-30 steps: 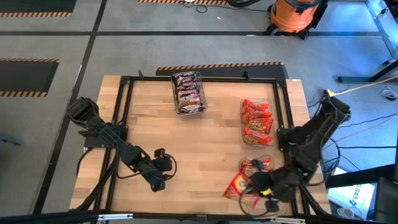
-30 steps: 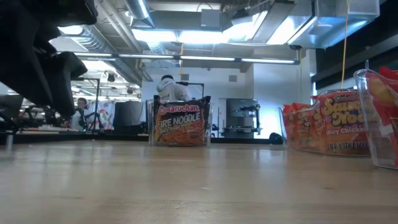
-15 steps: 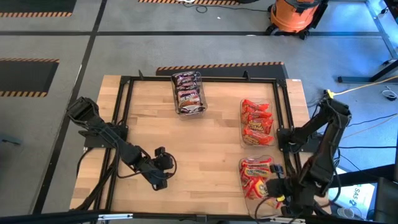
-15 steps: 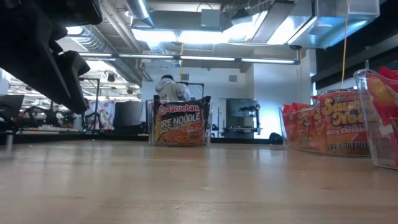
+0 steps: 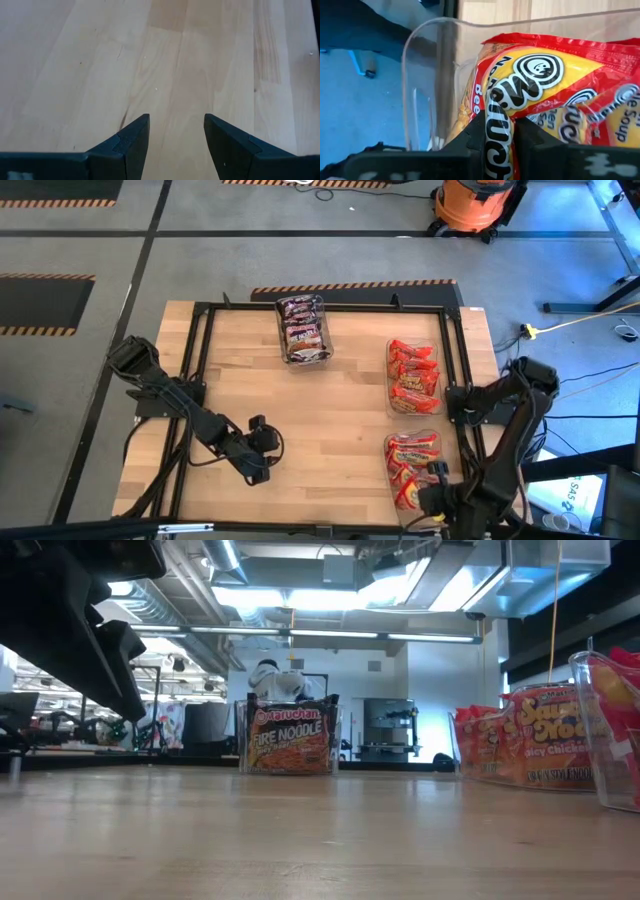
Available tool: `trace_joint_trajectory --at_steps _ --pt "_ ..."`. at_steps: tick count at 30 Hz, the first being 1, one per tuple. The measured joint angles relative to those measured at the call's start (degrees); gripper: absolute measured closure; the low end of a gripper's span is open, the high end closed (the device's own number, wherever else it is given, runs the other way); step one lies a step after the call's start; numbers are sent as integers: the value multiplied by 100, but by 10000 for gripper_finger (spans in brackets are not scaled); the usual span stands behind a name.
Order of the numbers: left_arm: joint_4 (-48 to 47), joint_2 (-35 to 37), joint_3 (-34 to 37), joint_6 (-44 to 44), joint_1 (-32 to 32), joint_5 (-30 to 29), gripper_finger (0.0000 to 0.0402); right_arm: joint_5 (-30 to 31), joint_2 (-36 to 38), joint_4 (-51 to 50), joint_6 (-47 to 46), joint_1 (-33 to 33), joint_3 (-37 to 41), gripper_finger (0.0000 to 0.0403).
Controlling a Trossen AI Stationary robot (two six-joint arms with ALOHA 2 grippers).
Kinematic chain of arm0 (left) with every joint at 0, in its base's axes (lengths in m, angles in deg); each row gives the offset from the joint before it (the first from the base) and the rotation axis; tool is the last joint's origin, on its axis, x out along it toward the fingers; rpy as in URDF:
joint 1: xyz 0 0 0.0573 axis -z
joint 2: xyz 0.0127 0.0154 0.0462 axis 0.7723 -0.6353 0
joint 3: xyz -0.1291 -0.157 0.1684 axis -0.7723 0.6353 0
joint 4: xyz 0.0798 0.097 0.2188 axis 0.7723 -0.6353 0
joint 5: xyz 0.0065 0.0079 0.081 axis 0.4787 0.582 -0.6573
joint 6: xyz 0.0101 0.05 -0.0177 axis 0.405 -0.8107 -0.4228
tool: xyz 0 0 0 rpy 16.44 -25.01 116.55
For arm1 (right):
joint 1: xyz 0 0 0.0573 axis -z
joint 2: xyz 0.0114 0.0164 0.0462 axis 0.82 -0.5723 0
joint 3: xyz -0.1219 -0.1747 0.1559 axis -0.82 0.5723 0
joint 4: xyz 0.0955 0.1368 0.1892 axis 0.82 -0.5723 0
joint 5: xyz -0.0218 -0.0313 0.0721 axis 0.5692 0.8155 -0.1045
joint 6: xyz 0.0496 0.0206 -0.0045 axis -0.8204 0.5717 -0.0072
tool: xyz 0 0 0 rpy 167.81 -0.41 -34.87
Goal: Sort Maruchan noodles
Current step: Put the red noodle pack into the bottom transparent bin, then return to Home Position
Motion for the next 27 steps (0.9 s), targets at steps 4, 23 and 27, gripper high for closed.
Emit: trace_joint_trajectory --at_steps 4,23,27 --pt "0 0 0 -7 0 0 217 10 -201 26 19 32 0 358" --pt "-182 186 -278 -232 -9 223 217 -452 29 -715 -275 572 -566 227" --pt "-384 711 -350 -936 -7 65 222 518 260 -666 626 1030 -759 222"
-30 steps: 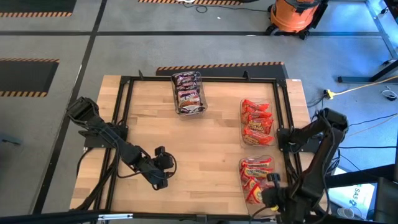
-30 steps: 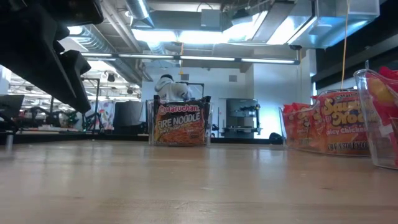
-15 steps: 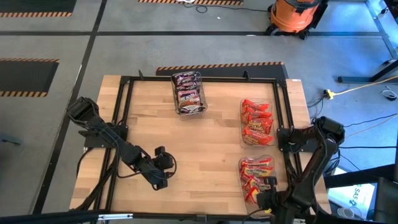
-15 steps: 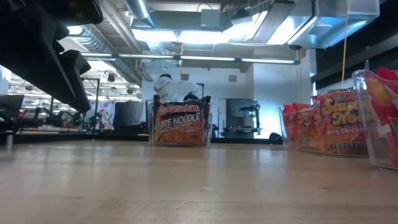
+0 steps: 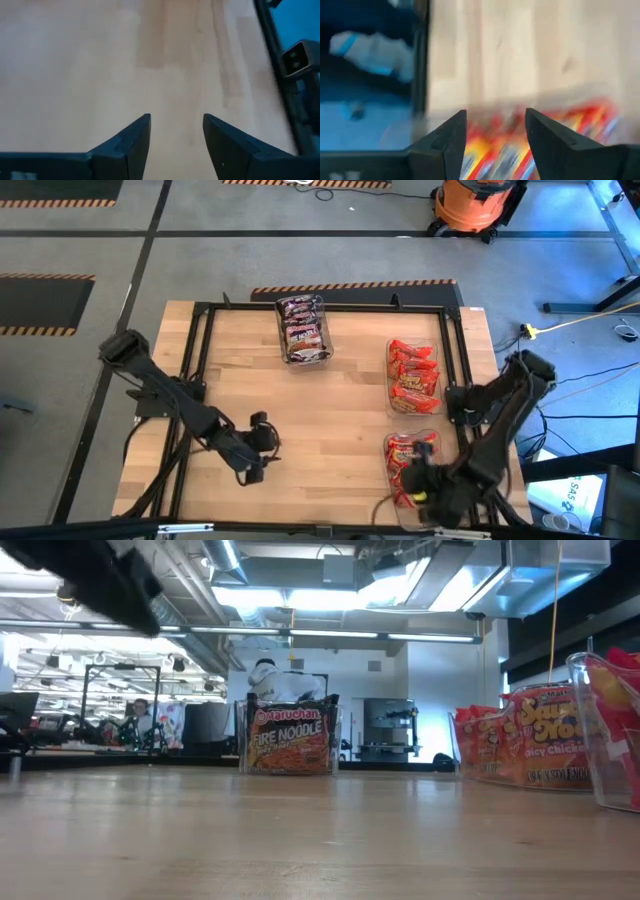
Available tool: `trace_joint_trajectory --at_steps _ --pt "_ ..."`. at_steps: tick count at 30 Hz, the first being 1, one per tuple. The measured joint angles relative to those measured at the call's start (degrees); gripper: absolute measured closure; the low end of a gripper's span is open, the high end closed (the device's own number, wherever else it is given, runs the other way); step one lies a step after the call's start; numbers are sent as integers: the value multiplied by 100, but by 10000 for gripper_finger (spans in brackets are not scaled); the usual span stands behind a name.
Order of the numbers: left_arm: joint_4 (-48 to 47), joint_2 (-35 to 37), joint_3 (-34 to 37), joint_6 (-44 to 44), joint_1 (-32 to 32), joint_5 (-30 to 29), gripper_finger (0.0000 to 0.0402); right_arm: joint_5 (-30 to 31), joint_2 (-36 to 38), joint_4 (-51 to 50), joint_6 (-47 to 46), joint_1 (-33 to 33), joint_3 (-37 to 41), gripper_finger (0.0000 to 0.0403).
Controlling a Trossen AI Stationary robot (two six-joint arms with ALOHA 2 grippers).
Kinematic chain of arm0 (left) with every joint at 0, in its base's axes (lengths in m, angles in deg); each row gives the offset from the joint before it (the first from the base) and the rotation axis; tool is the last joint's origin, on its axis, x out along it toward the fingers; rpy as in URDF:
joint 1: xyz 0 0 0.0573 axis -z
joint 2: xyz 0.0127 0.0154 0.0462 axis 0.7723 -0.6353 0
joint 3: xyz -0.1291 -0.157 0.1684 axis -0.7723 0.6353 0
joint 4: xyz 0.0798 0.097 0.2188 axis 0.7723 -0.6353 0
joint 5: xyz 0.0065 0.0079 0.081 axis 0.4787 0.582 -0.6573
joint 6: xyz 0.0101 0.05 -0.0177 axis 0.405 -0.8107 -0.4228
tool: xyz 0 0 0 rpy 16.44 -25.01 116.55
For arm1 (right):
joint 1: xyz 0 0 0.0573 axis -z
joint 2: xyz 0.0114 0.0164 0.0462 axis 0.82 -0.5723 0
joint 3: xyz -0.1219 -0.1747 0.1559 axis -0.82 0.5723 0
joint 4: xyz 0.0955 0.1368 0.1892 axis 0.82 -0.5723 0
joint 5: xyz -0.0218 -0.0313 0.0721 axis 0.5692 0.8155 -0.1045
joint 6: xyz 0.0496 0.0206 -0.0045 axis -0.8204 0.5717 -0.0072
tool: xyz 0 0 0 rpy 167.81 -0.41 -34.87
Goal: Sort Maruchan noodles
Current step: Return to Home Position
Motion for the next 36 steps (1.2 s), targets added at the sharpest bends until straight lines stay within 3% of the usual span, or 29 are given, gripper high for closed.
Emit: trace_joint_trajectory --at_steps 4,9,14,20,29,36 --pt "-309 567 26 -920 -7 -429 247 266 227 528 1211 701 340 229" --pt "-23 1361 608 -1782 -359 -333 288 -335 768 1751 2348 1932 1227 281" --pt "919 2342 1549 -2551 -1305 919 323 -1435 1452 3475 3324 3047 2154 342" --pt "1930 3855 2729 -3025 -2512 1625 351 -1741 2579 4949 4080 3942 3428 395" --pt "2223 5625 3729 -3062 -3250 1326 362 -1823 4571 6878 4484 4558 5389 389" --pt "2207 6484 4094 -3241 -3285 988 362 -1823 6288 7237 4473 4541 6523 389"
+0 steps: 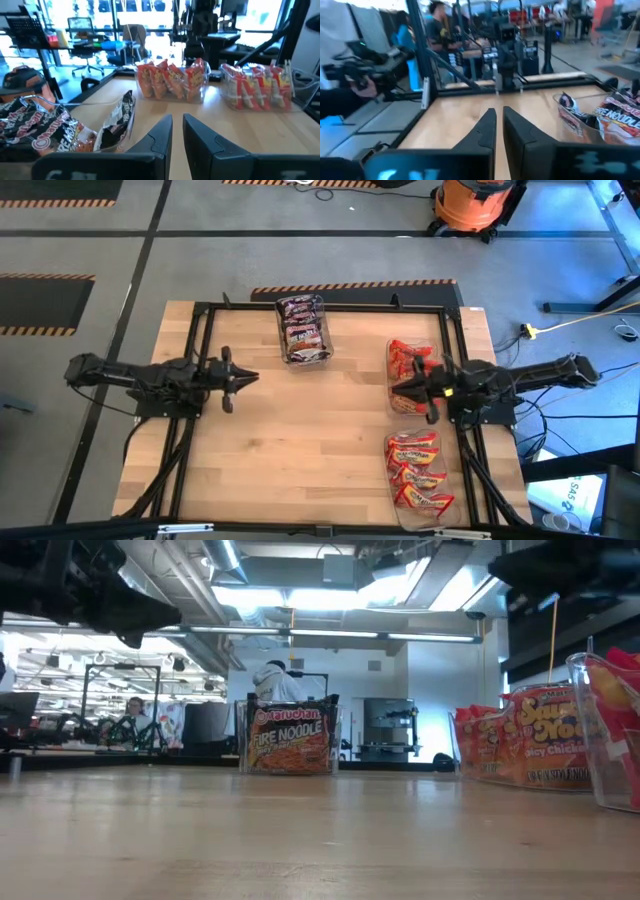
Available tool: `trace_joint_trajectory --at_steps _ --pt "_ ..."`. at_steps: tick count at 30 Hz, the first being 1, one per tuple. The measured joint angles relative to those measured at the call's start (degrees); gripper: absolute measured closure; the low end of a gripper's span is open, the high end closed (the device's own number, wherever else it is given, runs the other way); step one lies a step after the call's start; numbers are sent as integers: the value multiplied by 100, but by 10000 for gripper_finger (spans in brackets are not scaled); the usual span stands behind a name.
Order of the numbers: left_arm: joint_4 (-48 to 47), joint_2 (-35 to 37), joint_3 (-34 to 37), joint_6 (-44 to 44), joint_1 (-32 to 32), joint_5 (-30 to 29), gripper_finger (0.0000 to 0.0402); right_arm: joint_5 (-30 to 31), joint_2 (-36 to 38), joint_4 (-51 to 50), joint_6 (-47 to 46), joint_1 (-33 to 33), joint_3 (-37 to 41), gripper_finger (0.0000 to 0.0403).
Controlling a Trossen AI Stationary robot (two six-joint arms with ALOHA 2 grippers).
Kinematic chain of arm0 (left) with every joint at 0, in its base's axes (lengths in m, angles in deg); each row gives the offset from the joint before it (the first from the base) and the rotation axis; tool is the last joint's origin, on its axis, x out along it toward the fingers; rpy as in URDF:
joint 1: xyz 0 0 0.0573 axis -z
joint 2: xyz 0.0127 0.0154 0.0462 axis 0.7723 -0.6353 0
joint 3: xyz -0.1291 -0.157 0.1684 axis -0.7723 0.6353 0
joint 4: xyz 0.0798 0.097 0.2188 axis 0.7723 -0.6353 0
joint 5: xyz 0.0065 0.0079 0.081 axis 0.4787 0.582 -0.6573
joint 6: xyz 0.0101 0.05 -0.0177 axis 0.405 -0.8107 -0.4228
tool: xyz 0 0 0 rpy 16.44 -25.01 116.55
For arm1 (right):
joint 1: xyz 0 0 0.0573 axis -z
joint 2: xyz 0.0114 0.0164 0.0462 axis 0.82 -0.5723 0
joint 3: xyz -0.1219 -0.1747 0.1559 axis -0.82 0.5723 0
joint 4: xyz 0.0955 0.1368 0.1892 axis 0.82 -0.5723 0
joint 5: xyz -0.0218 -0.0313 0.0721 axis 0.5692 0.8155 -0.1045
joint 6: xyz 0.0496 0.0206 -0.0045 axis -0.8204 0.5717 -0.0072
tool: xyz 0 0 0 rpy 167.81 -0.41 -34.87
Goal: Sort Maruchan noodles
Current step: Return to Home Position
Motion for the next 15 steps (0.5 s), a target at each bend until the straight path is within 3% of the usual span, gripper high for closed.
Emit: trace_joint_trajectory --at_steps 6,11,15 --pt "7 398 246 248 0 8 362 -515 1491 -70 -70 0 687 388" --pt "363 672 529 386 2 -44 363 -541 2672 -679 -129 0 1055 388" --pt "332 978 649 331 2 -131 363 -538 2813 -893 -103 0 1207 388"
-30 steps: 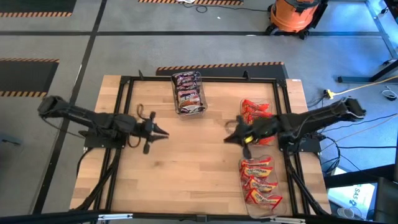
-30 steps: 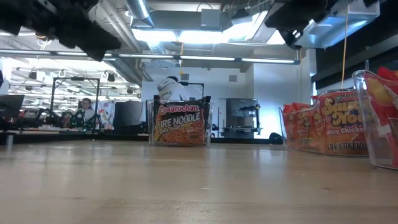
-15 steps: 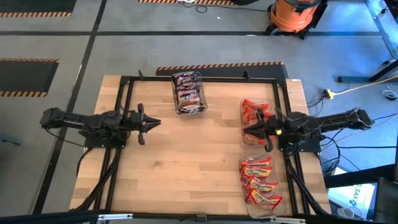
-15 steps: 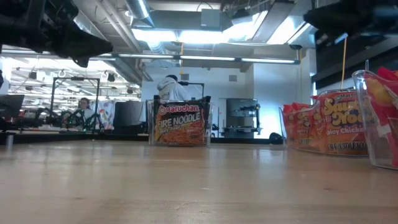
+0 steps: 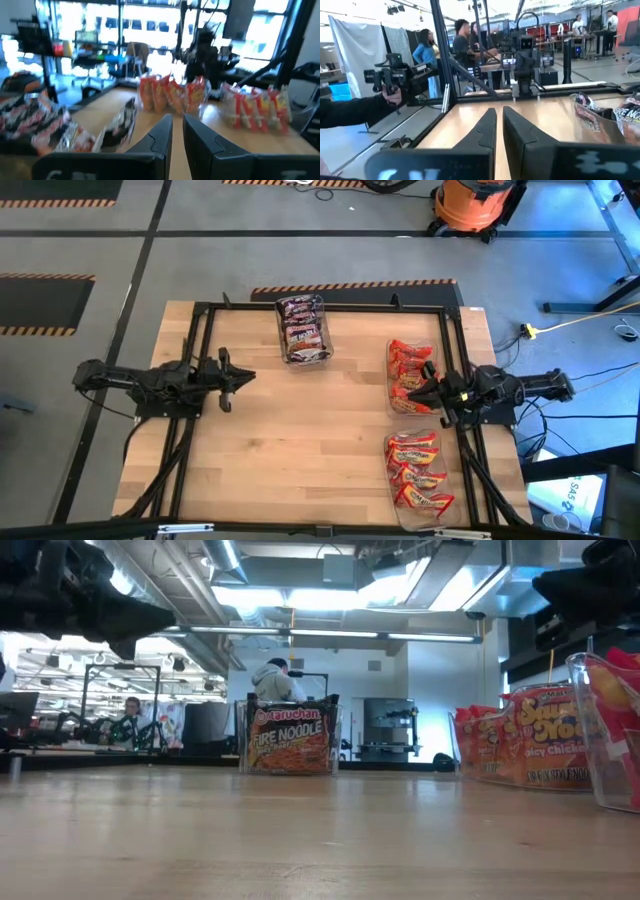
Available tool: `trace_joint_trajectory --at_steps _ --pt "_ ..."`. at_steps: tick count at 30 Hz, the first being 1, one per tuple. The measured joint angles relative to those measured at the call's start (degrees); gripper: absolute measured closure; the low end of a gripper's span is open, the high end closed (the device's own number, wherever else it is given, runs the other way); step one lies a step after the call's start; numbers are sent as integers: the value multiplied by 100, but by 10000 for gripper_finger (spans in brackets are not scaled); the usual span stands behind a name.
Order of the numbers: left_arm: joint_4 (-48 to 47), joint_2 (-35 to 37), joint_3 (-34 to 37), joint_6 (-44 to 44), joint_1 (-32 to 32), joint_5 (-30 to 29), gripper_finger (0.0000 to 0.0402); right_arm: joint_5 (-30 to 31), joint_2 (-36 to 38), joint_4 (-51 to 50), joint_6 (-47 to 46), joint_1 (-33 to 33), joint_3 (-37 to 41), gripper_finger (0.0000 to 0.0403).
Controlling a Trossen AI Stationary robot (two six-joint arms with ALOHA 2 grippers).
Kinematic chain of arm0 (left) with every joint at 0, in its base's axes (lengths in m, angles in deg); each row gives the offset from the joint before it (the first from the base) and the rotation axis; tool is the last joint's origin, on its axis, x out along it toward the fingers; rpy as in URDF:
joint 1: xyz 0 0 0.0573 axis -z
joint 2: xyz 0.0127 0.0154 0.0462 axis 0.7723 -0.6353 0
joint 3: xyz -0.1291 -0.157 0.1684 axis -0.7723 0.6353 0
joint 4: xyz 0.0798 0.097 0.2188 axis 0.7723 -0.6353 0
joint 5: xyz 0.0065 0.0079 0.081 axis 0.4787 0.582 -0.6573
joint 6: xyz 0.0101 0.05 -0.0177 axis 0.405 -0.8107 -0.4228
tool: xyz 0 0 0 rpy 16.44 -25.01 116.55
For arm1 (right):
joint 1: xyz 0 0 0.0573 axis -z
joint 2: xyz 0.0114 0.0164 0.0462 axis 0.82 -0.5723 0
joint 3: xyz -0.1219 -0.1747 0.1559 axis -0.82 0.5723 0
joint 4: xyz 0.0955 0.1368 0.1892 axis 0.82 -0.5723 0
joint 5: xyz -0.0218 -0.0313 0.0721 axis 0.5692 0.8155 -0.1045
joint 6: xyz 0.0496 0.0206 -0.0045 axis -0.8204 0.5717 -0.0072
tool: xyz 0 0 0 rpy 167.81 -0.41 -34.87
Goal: Sort Maruchan noodles
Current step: Return to Home Position
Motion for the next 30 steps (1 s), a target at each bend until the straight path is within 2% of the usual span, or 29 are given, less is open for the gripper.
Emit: trace_joint_trajectory --at_steps 5,7,9,12,30 --pt "-410 470 0 -304 9 258 363 -10 -19 -246 -87 0 -18 388" --pt "-769 592 -6 -298 -5 -156 363 -95 -5 -299 -111 0 -25 388" --pt "-745 531 -36 -346 -20 -530 363 -99 -5 -442 -105 0 -25 388" --pt "-766 455 -66 -421 -24 -770 363 -97 -35 -528 -97 0 -25 388" --pt "-768 452 -59 -423 -22 -792 363 -91 -42 -735 -95 0 -25 388"
